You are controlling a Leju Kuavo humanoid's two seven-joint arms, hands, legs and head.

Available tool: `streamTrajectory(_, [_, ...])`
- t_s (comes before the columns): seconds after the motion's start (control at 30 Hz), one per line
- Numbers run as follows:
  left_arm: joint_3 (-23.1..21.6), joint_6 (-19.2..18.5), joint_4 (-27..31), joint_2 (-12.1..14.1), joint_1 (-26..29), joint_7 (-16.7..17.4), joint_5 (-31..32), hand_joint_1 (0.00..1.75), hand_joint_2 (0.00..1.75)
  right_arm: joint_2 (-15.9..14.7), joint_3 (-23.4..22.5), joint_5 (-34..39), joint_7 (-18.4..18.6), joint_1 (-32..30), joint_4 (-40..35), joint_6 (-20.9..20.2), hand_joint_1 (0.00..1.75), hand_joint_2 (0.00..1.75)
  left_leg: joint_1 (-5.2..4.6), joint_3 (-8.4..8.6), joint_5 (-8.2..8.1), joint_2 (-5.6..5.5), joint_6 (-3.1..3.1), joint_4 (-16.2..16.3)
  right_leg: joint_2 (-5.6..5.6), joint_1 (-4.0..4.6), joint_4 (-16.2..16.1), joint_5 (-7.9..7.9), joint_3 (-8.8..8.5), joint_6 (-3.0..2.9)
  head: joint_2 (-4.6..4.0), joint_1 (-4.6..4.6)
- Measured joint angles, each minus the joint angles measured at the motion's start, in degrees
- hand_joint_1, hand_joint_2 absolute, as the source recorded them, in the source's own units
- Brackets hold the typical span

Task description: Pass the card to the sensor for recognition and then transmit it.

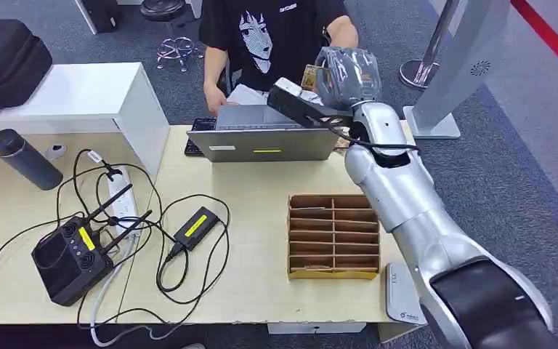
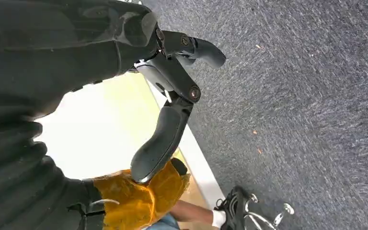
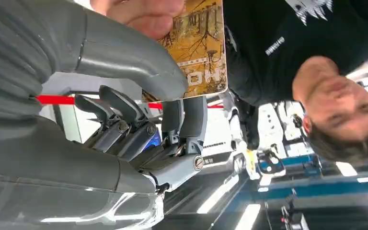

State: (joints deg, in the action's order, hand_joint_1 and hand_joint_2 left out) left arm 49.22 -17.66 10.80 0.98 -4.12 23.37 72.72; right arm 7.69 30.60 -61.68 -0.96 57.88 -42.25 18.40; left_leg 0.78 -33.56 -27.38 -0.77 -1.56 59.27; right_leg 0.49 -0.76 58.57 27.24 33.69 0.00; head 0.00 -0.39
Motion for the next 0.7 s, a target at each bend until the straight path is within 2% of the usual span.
streamTrajectory(0.13, [0.00, -0.02, 0.00, 0.02, 0.01, 0.02, 0.09, 0.00, 1.75, 0.00, 0.20, 0.95, -0.32, -0.03, 1.68, 0.66, 0.00, 1.75, 0.00, 0.01, 0.00, 0.00, 0.00, 0.01, 0.00, 0.00, 0.00, 0.00, 0.01, 0.00, 0.00, 0.00])
streamTrajectory(0.33, [0.04, 0.04, 0.00, 0.00, 0.04, 0.24, -0.39, 0.00, 1.75, -0.18, -2.71, 11.29, -4.51, -0.56, 3.08, -2.32, 0.00, 1.75, 0.01, 0.02, 0.00, 0.01, 0.00, 0.01, 0.01, 0.00, 0.00, 0.00, 0.05, 0.00, 0.00, 0.00])
streamTrajectory(0.57, [0.61, 0.04, 0.00, -0.09, 0.34, 0.52, -1.31, 0.00, 1.75, -4.08, -13.30, 26.02, -9.35, -2.07, 5.25, -4.94, 0.00, 1.75, -0.01, -0.02, 0.00, -0.06, 0.00, 0.04, -0.08, 0.00, -0.06, -0.01, 0.03, 0.00, 0.00, 0.00])
streamTrajectory(0.63, [0.94, 0.11, 0.00, -0.09, 0.45, 0.52, -1.40, 0.00, 1.75, -5.85, -17.60, 32.53, -11.73, -3.06, 5.97, -6.09, 0.00, 1.75, -0.03, -0.02, -0.01, -0.08, 0.02, 0.05, -0.13, -0.01, -0.09, -0.01, 0.00, 0.01, 0.00, 0.00])
streamTrajectory(0.7, [1.16, 0.13, 0.00, -0.09, 0.60, 0.52, -1.40, 0.00, 1.75, -7.79, -23.07, 41.04, -15.11, -4.66, 6.54, -8.97, 0.00, 1.75, -0.03, -0.02, -0.02, -0.11, 0.03, 0.07, -0.16, -0.01, -0.13, -0.02, -0.01, 0.02, 0.00, 0.00])
